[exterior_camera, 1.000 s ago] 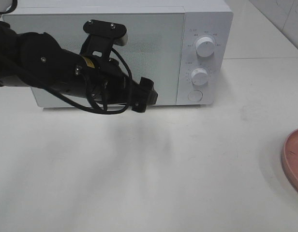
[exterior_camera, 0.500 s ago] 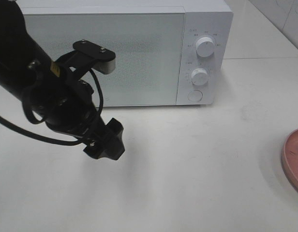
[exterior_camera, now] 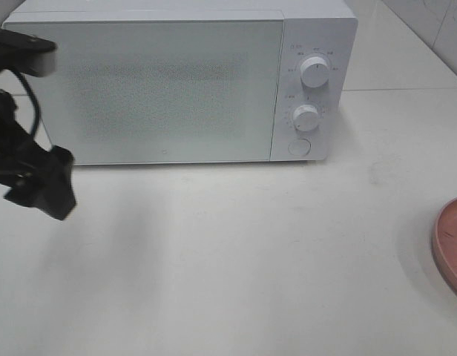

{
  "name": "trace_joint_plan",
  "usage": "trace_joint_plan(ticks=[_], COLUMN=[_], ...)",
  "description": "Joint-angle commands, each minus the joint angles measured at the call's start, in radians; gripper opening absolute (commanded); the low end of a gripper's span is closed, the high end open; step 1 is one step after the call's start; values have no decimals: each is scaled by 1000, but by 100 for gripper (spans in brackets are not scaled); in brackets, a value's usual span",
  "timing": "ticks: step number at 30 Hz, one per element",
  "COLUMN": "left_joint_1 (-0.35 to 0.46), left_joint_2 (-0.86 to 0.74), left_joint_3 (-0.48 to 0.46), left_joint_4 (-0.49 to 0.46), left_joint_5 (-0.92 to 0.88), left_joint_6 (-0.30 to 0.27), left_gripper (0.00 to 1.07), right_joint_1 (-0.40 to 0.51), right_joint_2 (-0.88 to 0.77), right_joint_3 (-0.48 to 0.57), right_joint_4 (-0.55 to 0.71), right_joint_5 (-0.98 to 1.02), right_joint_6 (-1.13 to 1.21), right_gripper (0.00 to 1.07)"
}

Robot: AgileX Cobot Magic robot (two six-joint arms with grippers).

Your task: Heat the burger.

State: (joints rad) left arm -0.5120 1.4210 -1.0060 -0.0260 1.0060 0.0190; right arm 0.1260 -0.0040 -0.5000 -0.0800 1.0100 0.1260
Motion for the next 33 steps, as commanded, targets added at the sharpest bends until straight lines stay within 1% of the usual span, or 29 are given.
trace_joint_plan(ticks=[1,2,3,4,5,6,7,8,9,10,11,12,14,15,16,19,20,21,22,23,24,25,26,27,28,29,31,32,33], left_joint_1=[179,179,222,297,297,354,379,379,411,422,422,428,428,428,428,428,428,428,428,428,428,428,428,428,428,428,428,428,428], left_joint_2=[-58,-58,-70,-95,-95,-129,-155,-155,-210,-234,-234,-294,-319,-382,-382,-514,-514,-579,-616,-616,-684,-721,-721,-796,-796,-863,-890,-962,-998], left_joint_3=[4,4,4,9,9,29,45,45,76,91,91,132,149,192,192,280,280,322,344,344,387,404,404,445,445,476,483,490,490], left_joint_4=[8,8,8,8,8,-1,-8,-8,-29,-34,-34,-22,-15,-14,-14,-14,-14,-14,-14,-14,-12,-9,-9,-1,-1,15,26,33,33], left_joint_5=[94,94,121,169,169,184,176,176,154,148,148,144,144,139,139,114,114,100,92,92,75,62,62,41,41,50,58,65,65], left_joint_6=[27,27,27,36,36,38,38,38,40,43,43,46,46,46,46,46,46,47,47,47,47,47,47,47,47,47,47,46,46], left_gripper=[98,98,98,98,98,98,98,98,98,98,98,98,98,98,98,98,98,98,98,98,98,98,98,98,98,98,98,98,98], right_joint_1=[-8,-8,-8,-8,-8,-8,-8,-8,-8,-8,-8,-8,-8,-8,-8,-8,-8,-8,-8,-8,-8,-8,-8,-8,-8,-8,-8,-8,-8], right_joint_2=[-29,-29,-29,-29,-29,-29,-29,-29,-29,-29,-29,-29,-29,-29,-29,-29,-29,-29,-29,-29,-29,-29,-29,-29,-29,-29,-29,-29,-29], right_joint_3=[3,3,3,3,3,3,3,3,3,3,3,3,3,3,3,3,3,3,3,3,3,3,3,3,3,3,3,3,3], right_joint_4=[-2,-2,-2,-2,-2,-2,-2,-2,-2,-2,-2,-2,-2,-2,-2,-2,-2,-2,-2,-2,-2,-2,-2,-2,-2,-2,-2,-2,-2], right_joint_5=[-10,-10,-10,-10,-10,-10,-10,-10,-10,-10,-10,-10,-10,-10,-10,-10,-10,-10,-10,-10,-10,-10,-10,-10,-10,-10,-10,-10,-10], right_joint_6=[-17,-17,-17,-17,-17,-17,-17,-17,-17,-17,-17,-17,-17,-17,-17,-17,-17,-17,-17,-17,-17,-17,-17,-17,-17,-17,-17,-17,-17], right_gripper=[76,76,76,76,76,76,76,76,76,76,76,76,76,76,76,76,76,76,76,76,76,76,76,76,76,76,76,76,76])
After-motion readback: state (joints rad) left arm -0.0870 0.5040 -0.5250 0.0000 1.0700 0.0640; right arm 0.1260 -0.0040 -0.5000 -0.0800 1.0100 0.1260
